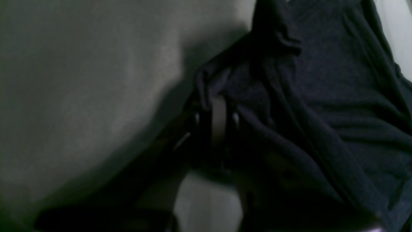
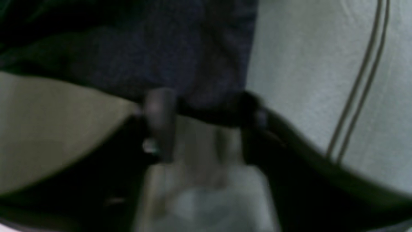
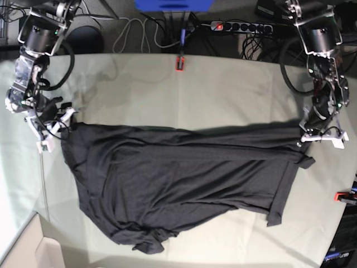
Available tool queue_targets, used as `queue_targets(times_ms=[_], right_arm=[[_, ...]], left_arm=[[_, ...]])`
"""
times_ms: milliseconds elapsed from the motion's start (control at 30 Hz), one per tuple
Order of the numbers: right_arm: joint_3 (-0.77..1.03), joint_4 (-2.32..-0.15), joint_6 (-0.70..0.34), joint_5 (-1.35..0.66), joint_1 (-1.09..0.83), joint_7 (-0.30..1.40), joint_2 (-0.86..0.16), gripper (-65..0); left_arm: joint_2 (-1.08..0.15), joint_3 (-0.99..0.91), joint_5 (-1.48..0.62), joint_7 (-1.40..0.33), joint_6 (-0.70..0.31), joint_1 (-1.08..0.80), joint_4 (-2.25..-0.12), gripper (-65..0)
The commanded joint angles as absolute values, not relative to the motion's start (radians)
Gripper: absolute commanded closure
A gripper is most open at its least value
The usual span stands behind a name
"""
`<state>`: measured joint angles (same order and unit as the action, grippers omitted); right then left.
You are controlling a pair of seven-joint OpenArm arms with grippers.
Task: Layout the t-shirt on the table in an organized manner, then fold the t-shirt properly
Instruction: 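Pull the folded edge back with both grippers, unfolding the shirt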
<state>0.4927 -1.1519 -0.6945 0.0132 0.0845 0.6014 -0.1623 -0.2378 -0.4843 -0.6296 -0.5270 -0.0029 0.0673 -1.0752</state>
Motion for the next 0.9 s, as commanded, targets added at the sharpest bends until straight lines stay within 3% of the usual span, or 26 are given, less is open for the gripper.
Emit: queue_targets(times_ms=[0, 33, 67, 233, 667, 867], right_arm=[[0.498, -1.165, -0.698, -0.001, 0.101, 0.588, -0.171, -8.7], [0.498, -1.165, -0.698, -0.001, 0.101, 0.588, -0.171, -1.8], [0.499, -1.167, -0.698, -0.001, 0.101, 0.588, -0.171, 0.0], [0.499, -1.185, -0.698, -0.004, 0.102, 0.588, -0.18, 0.0], [0.516, -1.728, -0.698, -0.002, -0.15, 0.599, -0.214, 0.0], [0.585, -1.847, -0.698, -0.005, -0.208, 0.599, -0.211, 0.0]], left_arm=[[-0.257, -0.489, -0.63, -0.51, -0.005, 0.085, -1.092, -0.1], [-0.257, -0.489, -0.63, -0.51, -0.005, 0.085, -1.092, -0.1], [-0.257, -0.489, -0.63, -0.51, -0.005, 0.085, -1.092, -0.1], [-0.257, -0.489, -0.63, -0.51, -0.005, 0.085, -1.092, -0.1], [-0.312, -0.49, -0.639, -0.519, -0.005, -0.09, -1.402, -0.1], [-0.325, -0.49, -0.639, -0.521, -0.005, -0.154, -1.494, -0.1]])
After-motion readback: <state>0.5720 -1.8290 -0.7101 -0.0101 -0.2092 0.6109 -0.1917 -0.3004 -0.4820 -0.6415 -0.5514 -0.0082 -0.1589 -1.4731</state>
